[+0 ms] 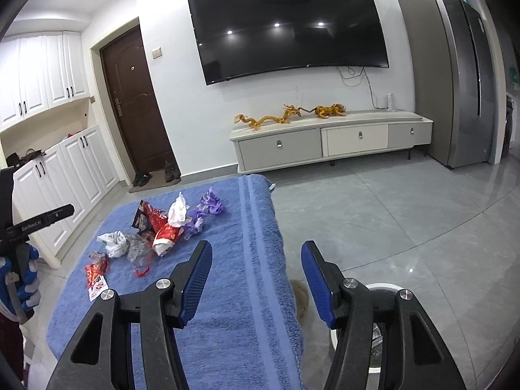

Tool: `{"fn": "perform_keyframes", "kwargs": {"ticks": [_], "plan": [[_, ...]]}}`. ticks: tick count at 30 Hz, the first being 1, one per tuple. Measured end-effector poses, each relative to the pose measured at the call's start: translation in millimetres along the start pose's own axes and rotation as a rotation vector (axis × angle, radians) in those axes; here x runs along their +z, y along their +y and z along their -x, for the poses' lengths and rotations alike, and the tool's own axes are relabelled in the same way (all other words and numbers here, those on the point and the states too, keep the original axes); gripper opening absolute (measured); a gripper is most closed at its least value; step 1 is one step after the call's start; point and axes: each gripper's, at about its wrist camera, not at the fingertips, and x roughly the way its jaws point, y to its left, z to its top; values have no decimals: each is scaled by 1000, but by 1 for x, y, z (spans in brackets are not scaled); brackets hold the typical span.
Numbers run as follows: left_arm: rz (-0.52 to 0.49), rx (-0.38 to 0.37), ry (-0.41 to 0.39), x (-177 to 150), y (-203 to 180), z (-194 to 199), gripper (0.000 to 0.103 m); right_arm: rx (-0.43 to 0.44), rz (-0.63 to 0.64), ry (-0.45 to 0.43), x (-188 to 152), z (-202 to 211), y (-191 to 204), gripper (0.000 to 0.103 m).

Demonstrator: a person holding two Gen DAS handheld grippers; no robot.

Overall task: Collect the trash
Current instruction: 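Return both tools to the towel above the remaining wrappers, then grasp the white printed bag with the left tool while the right tool grasps a white tissue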

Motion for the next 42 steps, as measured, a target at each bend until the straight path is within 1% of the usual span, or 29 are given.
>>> {"fn": "perform_keyframes", "kwargs": {"ticks": [6,13,18,21,27,34,38,42], "plan": [[11,32,2,-1,17,7,80,31,-1,7,-4,-6,5,55],[21,69,-15,7,42,26,80,75,7,-7,4,-12,16,55],[41,92,0,10,63,19,80,104,19,2,12,-27,24,55],[56,94,33,8,72,3,80,118,36,30,14,-44,31,55],[81,77,122,-5,90,-46,80,147,82,104,18,-88,49,55],[165,59,230,-20,126,-106,80,183,140,174,27,-146,81,55],[212,20,280,-25,145,-134,80,210,155,215,36,-188,102,55],[220,-30,322,-27,155,-157,80,227,174,261,43,-234,123,55]]}}
